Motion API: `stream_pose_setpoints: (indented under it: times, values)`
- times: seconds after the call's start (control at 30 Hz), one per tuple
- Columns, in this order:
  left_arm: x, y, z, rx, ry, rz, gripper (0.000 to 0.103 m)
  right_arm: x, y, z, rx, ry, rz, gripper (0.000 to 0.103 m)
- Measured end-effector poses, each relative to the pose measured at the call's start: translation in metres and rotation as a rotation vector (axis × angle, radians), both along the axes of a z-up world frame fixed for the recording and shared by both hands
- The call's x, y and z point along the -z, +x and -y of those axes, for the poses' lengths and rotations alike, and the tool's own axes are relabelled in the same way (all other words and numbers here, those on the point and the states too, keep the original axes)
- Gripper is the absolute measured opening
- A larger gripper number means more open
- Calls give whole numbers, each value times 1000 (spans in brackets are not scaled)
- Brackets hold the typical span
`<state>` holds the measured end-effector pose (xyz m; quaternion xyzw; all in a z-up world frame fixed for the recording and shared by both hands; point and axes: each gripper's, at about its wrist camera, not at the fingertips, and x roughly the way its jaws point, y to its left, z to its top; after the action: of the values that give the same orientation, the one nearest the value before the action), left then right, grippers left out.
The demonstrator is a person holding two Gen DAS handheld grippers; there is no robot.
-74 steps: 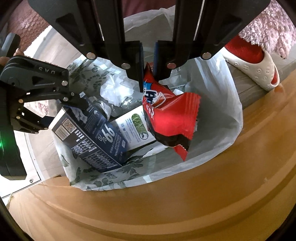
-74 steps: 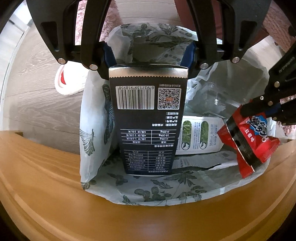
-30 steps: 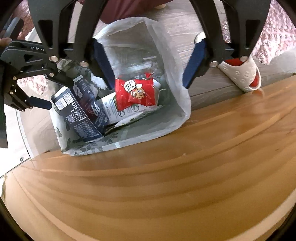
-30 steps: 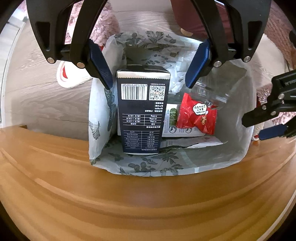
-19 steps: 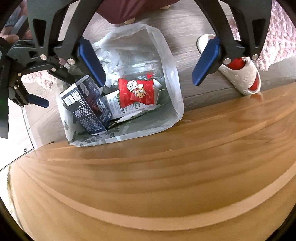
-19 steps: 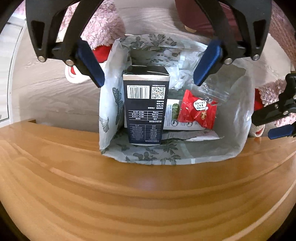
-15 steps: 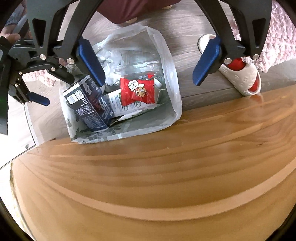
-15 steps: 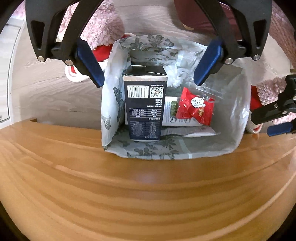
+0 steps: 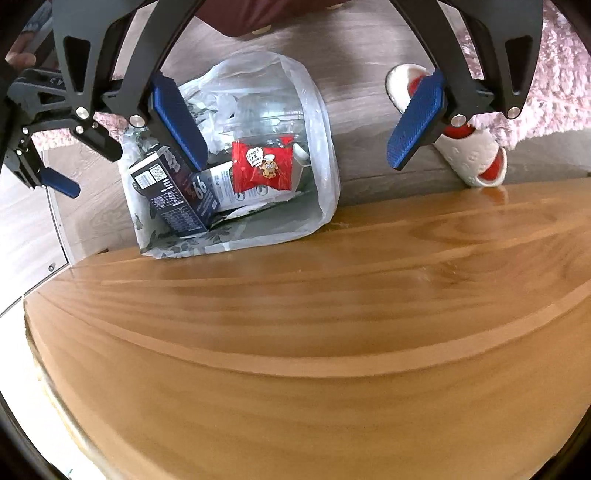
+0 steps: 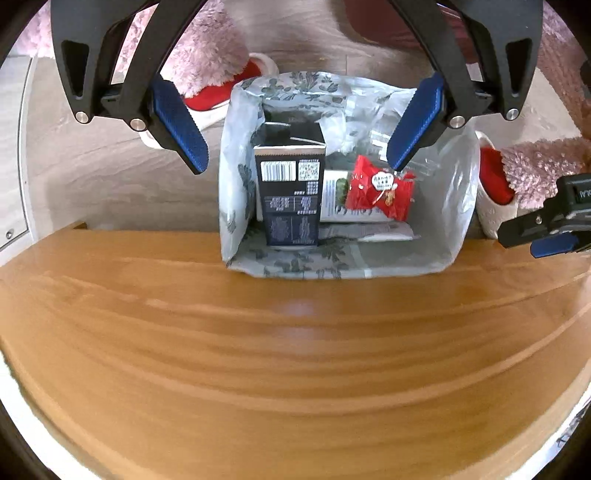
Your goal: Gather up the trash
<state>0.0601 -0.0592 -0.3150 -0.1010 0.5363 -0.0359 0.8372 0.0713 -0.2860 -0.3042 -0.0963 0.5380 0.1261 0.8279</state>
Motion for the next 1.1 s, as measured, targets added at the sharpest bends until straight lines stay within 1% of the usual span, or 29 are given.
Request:
stream_pose_setpoints:
  times: [0.17,0.37,0.47,0.53,0.8,1.0,1.1]
  values:
    - [-15,-6,-5,-23,9,68,94,-12,-4,2,14,14,50,93]
    - [-35,-15,-16,-57,11,147,95,-35,-11,7,30,51,126,93]
    - [-44,-21,-19,-83,32,181,95,-45,-15,9,40,56,151,93]
    - [-51,-26,-22,-101,34,203,95,-49,-17,9,49,60,157,93]
    - [-71,-38,-37,-150,-19,270,95,-70,-25,16,72,91,217,93]
    - [-78,-42,-37,-141,-48,305,95,-89,-33,19,83,122,288,93]
    - [-80,-43,-36,-127,-52,314,95,-96,-36,21,78,163,308,93]
